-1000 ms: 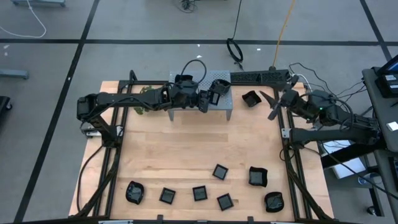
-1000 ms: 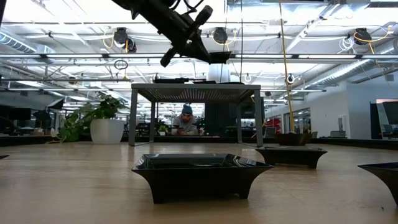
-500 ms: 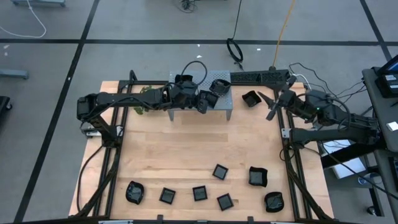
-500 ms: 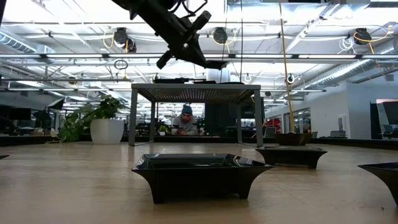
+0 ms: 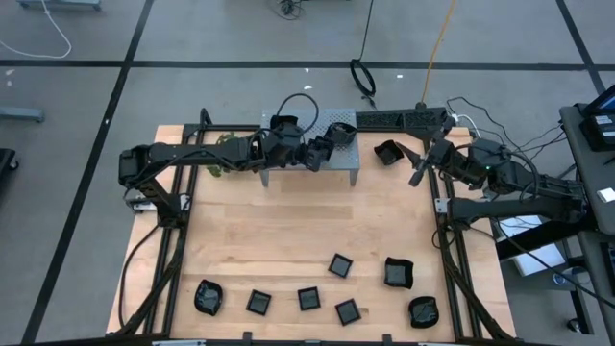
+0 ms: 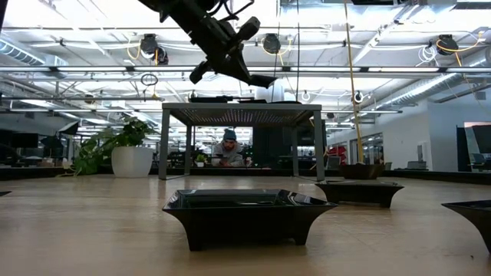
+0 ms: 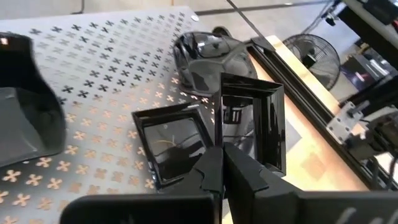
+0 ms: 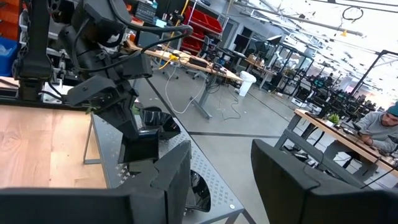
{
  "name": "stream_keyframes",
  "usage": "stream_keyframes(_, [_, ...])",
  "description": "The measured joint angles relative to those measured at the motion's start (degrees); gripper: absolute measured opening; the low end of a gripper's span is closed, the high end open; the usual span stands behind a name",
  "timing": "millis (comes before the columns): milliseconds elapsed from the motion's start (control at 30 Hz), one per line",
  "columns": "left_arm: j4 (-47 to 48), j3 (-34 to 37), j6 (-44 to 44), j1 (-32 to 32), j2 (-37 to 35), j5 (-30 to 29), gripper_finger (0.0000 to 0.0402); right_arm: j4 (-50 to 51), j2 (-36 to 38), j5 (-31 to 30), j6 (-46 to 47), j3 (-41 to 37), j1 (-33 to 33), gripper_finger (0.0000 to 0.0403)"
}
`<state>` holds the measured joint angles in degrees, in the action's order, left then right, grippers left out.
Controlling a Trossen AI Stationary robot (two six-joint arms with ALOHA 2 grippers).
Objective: Pick & Place Mini shaped plates
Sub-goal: Stack the black square plate on top of the black square plate on the shelf
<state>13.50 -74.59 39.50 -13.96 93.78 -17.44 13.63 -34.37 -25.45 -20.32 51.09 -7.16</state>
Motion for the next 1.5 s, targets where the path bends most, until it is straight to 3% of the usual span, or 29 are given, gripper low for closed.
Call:
stream_keyframes(233, [1.8, 0.0, 1.9, -0.3, 0.0, -2.4, 0.0013, 0.0, 0.0, 0.0, 0.0, 0.0, 0.0, 0.0155])
stream_keyframes(1500, [0.0, 0.1, 3.7, -1.4, 2.2, -0.2, 0.0010, 0.0, 0.0, 0.0, 0.0, 0.0, 0.0, 0.0155])
